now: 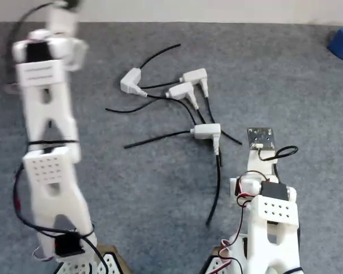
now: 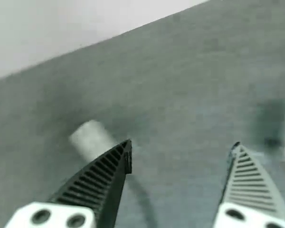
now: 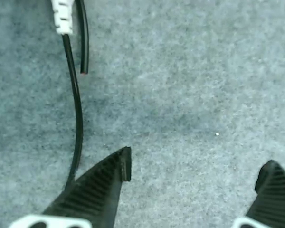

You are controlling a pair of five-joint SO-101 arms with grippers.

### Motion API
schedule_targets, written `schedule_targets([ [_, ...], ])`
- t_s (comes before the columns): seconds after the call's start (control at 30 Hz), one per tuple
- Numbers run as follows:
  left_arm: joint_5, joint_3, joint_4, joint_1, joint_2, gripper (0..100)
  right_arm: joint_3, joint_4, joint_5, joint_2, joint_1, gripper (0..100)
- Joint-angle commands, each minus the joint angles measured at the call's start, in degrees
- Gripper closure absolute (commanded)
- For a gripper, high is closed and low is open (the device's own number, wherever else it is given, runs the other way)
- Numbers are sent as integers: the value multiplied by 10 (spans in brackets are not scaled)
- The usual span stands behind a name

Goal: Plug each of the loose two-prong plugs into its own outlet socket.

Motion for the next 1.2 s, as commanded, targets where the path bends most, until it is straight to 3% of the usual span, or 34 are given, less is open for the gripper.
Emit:
schedule_targets([
  [0.0,-1,-3,-96,-104,42,716,-4,-7,-2,-15,2,606],
  [0.17,-1,-3,-194,-133,118,715,-4,-7,-2,-15,2,606],
  [0.5,-2,-3,-328,-96,245,715,-5,-6,-2,-15,2,606],
  [0.7,-4,-3,-359,-109,285,715,-6,-6,-2,-15,2,606],
  [1.17,-2,-68,-345,-184,267,715,-6,-7,-1,-15,2,606],
])
